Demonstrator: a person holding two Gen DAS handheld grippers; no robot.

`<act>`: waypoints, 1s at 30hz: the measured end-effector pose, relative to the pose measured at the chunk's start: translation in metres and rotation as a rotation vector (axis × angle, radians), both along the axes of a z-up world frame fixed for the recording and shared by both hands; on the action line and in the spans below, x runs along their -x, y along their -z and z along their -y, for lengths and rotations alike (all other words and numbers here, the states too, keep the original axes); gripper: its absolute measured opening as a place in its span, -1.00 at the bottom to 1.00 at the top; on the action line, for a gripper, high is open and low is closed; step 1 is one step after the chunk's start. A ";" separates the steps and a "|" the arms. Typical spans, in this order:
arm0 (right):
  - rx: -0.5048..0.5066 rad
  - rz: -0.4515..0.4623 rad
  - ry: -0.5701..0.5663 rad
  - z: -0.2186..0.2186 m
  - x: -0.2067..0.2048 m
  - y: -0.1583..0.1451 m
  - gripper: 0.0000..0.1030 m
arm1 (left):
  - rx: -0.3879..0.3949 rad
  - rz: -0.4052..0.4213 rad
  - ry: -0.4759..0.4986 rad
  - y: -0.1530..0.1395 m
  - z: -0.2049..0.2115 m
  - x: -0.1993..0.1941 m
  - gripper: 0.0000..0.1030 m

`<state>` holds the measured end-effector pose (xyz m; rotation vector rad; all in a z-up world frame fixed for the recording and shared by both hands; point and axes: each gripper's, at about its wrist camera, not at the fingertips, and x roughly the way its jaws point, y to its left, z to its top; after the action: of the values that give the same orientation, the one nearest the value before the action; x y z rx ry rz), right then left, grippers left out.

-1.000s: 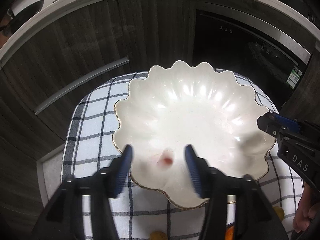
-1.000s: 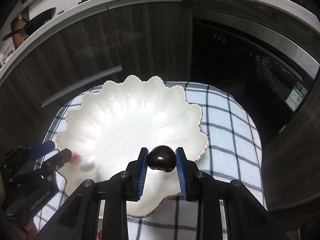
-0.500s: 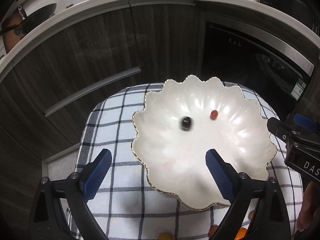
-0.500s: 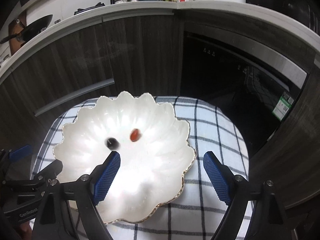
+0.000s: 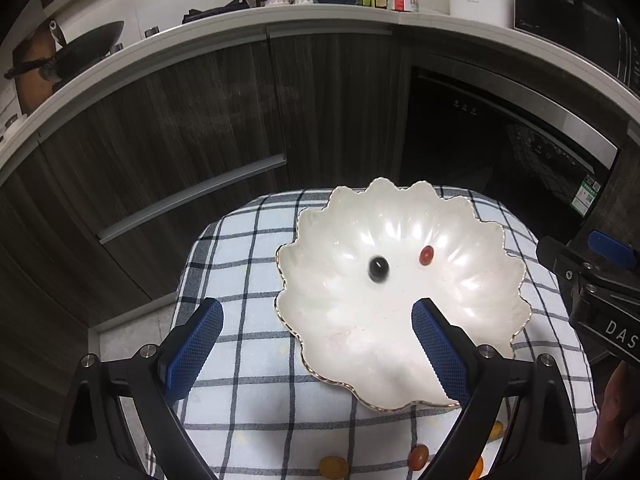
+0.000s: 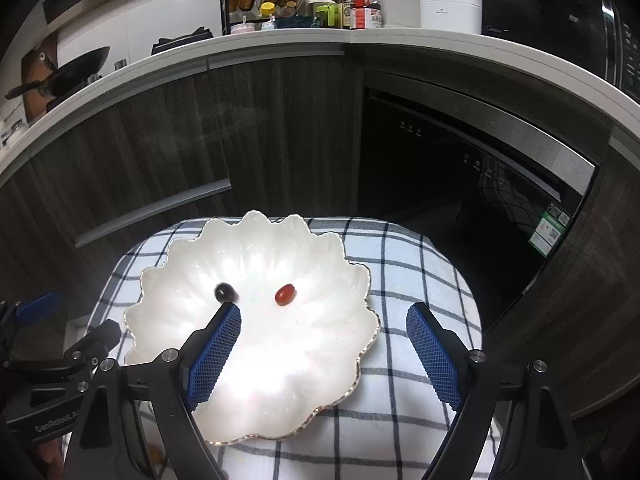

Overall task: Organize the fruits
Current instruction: 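Withdraw both open tools from the bowl back toward the remaining fruits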

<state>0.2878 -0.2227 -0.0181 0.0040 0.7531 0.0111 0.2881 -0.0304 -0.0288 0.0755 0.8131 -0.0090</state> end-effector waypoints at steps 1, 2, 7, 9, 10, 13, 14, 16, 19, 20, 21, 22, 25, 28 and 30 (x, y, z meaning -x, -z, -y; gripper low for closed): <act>0.000 0.002 0.002 0.001 0.002 -0.002 0.67 | -0.002 0.005 0.002 -0.002 0.001 0.002 0.88; 0.000 0.005 0.004 0.002 0.004 -0.003 0.67 | -0.004 0.010 0.004 -0.003 0.001 0.004 0.87; -0.002 0.017 0.011 0.005 0.014 -0.010 0.67 | 0.001 0.013 0.005 -0.008 0.002 0.012 0.88; -0.001 0.022 0.013 0.006 0.019 -0.012 0.67 | 0.001 0.015 0.006 -0.010 0.003 0.016 0.87; 0.000 0.025 0.013 0.006 0.022 -0.013 0.67 | 0.000 0.018 0.006 -0.011 0.003 0.019 0.88; 0.005 0.035 0.014 0.006 0.028 -0.017 0.67 | -0.005 0.032 0.006 -0.016 0.004 0.027 0.88; 0.007 0.038 0.015 0.006 0.031 -0.018 0.67 | -0.001 0.034 0.006 -0.018 0.004 0.030 0.88; 0.008 0.043 0.017 0.007 0.038 -0.020 0.67 | 0.003 0.036 0.004 -0.020 0.005 0.035 0.88; 0.005 0.045 0.022 0.008 0.045 -0.022 0.67 | 0.008 0.039 0.009 -0.022 0.006 0.041 0.87; 0.005 0.047 0.024 0.009 0.048 -0.023 0.67 | 0.002 0.040 0.010 -0.023 0.007 0.043 0.87; 0.007 0.052 0.026 0.010 0.051 -0.024 0.67 | -0.005 0.043 0.012 -0.023 0.008 0.046 0.87; 0.010 0.055 0.029 0.011 0.054 -0.025 0.67 | -0.012 0.047 0.013 -0.023 0.009 0.049 0.87; 0.013 0.057 0.033 0.012 0.061 -0.025 0.67 | -0.017 0.049 0.017 -0.022 0.011 0.058 0.88; 0.014 0.052 0.032 0.013 0.068 -0.023 0.67 | -0.021 0.049 0.018 -0.021 0.012 0.063 0.87; 0.015 0.048 0.032 0.013 0.073 -0.022 0.67 | -0.024 0.051 0.018 -0.020 0.013 0.068 0.88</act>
<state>0.2151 -0.2360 0.0034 0.0016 0.7048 -0.0243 0.2199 -0.0433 -0.0092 0.1053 0.7618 -0.0148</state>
